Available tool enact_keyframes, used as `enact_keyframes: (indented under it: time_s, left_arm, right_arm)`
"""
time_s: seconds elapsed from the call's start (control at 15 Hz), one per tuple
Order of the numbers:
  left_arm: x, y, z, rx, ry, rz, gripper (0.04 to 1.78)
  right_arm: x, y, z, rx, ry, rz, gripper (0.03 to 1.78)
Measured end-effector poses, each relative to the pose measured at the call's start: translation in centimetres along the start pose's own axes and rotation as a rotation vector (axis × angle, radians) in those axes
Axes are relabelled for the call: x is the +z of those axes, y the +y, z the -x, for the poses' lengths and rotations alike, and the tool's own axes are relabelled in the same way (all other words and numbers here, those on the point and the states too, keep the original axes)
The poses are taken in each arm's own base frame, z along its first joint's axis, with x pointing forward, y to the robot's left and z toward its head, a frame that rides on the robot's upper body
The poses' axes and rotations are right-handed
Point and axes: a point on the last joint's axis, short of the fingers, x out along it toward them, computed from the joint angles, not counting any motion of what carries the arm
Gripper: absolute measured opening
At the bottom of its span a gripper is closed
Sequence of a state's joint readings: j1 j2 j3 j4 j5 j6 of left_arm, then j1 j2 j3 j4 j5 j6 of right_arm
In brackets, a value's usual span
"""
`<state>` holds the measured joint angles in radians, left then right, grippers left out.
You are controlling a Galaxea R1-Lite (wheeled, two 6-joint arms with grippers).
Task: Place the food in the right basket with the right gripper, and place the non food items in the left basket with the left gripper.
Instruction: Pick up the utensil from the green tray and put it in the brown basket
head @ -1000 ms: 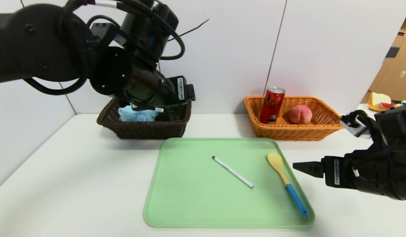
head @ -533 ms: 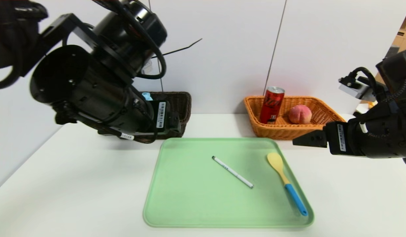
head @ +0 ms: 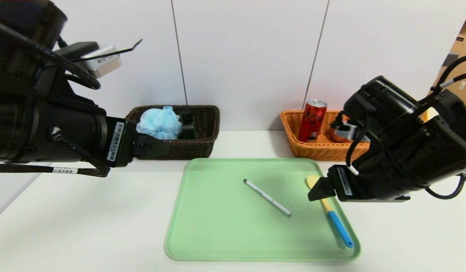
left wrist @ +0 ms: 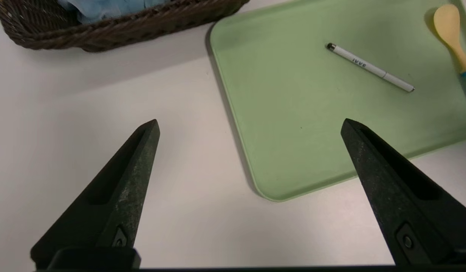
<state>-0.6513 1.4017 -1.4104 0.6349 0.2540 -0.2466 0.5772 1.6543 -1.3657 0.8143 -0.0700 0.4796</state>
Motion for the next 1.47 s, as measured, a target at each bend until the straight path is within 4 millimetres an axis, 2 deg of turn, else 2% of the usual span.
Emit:
enact_keyframes:
  time_s: [0.33, 0.6, 1.0, 1.47]
  left_arm:
    - [-2.0, 2.1, 2.0, 0.041, -0.035, 0.032, 1.69]
    - [-3.2, 2.6, 2.6, 0.049, -0.027, 0.049, 1.69]
    - [-3.8, 2.8, 2.8, 0.052, -0.022, 0.063, 1.69]
    - [-4.2, 2.9, 2.6, 0.059, -0.010, 0.064, 1.69]
  right_arm:
    - [0.3, 1.0, -2.7, -0.030, 0.066, -0.009, 1.70]
    - [0.8, 1.2, -4.3, -0.055, 0.096, -0.081, 1.70]
    - [1.6, 1.6, -5.6, -0.076, 0.106, -0.115, 1.70]
    - [2.0, 1.0, -6.5, -0.111, 0.115, -0.137, 1.70]
